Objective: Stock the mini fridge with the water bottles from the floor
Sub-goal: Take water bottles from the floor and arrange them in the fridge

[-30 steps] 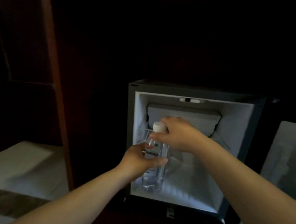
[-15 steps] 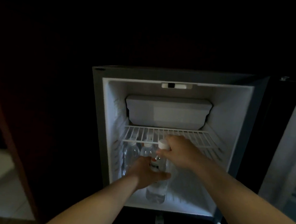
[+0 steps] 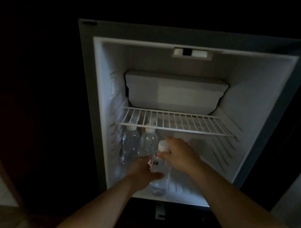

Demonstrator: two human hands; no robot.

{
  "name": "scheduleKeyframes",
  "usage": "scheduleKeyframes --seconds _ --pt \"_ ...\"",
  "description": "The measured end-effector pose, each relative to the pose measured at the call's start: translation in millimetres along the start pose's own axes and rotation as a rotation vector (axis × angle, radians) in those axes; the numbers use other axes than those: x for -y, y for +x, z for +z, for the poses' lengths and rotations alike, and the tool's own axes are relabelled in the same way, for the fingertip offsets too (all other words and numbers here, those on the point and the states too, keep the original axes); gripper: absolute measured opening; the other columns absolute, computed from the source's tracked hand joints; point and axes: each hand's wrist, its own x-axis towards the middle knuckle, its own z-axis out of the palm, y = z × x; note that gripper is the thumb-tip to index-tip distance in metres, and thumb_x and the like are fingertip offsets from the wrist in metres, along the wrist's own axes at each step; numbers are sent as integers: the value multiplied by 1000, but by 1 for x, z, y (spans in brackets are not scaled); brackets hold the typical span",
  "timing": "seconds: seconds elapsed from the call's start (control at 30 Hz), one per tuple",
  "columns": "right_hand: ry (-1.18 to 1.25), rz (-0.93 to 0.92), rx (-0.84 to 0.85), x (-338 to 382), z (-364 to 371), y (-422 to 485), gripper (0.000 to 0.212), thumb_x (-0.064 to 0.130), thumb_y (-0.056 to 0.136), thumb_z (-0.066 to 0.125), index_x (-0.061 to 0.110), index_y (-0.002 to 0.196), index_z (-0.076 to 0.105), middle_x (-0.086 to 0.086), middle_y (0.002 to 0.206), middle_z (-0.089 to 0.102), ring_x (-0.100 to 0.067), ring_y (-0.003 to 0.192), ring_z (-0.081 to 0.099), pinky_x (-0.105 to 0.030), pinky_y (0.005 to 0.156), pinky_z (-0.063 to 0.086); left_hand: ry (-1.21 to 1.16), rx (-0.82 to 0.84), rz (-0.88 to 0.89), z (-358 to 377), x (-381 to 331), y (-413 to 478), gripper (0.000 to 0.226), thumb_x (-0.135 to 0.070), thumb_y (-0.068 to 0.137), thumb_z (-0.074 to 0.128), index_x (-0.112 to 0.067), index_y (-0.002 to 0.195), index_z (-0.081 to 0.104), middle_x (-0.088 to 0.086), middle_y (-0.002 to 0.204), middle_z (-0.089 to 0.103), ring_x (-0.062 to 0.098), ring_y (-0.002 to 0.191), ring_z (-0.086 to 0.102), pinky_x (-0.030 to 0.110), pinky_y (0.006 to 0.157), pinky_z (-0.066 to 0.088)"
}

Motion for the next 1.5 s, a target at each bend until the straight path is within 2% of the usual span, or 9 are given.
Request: scheduleKeyframes --seconds 0.13,0.33,0.43,0.6,0.7,0.9,1.17,1.3,1.5 --pt "66 49 -124 -6 15 2 41 33 89 60 12 121 47 -6 116 58 -19 98 56 -25 74 35 -7 -67 -39 8 4 4 24 -14 80 67 -19 72 45 -5 68 50 14 71 50 18 56 36" --pt "266 119 -118 -19 29 -1 58 35 77 73 20 126 46 6 115 49 -14 104 53 -29 84 45 -181 -60 -36 2 12 10 27 6 83 52 -19 76 61 7 86 64 25 86 61 21 68 43" --pt "291 189 -46 -30 39 -8 66 32 74 77 21 130 45 0 124 57 -20 111 58 -29 88 47 -164 -207 -33 -3 3 8 24 -3 91 46 -11 105 64 12 109 65 27 105 61 25 84 44" --pt "252 221 -133 -32 54 -13 64 35 73 76 26 129 46 0 122 63 -22 110 61 -33 89 50 -213 -376 131 -6 -12 6 51 -3 92 49 -16 140 36 2 141 39 16 130 41 16 101 32" --pt "150 274 -182 -33 59 -10 64 43 75 72 29 130 44 0 122 63 -26 112 60 -34 89 49 -166 -366 175 1 -8 13 59 -7 92 49 -19 146 27 3 149 32 17 138 33 31 115 29" --pt "89 456 -199 -33 49 10 56 40 86 62 20 132 39 -9 128 55 -30 117 54 -33 84 44 -97 -344 170 -4 -4 26 62 -13 93 49 -23 148 21 1 150 25 14 135 35 16 98 28" --pt "379 418 -257 -48 58 62 55 23 82 69 15 131 44 -10 128 58 -30 113 58 -31 87 47 -40 -361 206 3 11 32 72 -19 92 51 -32 149 9 2 154 22 18 142 25 39 113 34" --pt "448 381 -270 -51 68 82 50 22 79 72 16 124 50 -9 121 63 -27 108 62 -39 89 53 -15 -367 206 4 13 30 73 -20 92 51 -32 150 8 -3 157 15 13 144 19 37 115 32" --pt "520 436 -364 -56 85 79 24 15 89 60 2 109 58 -19 107 66 -31 98 64 -23 73 39 39 -360 249 2 20 29 71 -22 93 46 -36 149 5 -8 157 12 10 144 19 36 111 37"
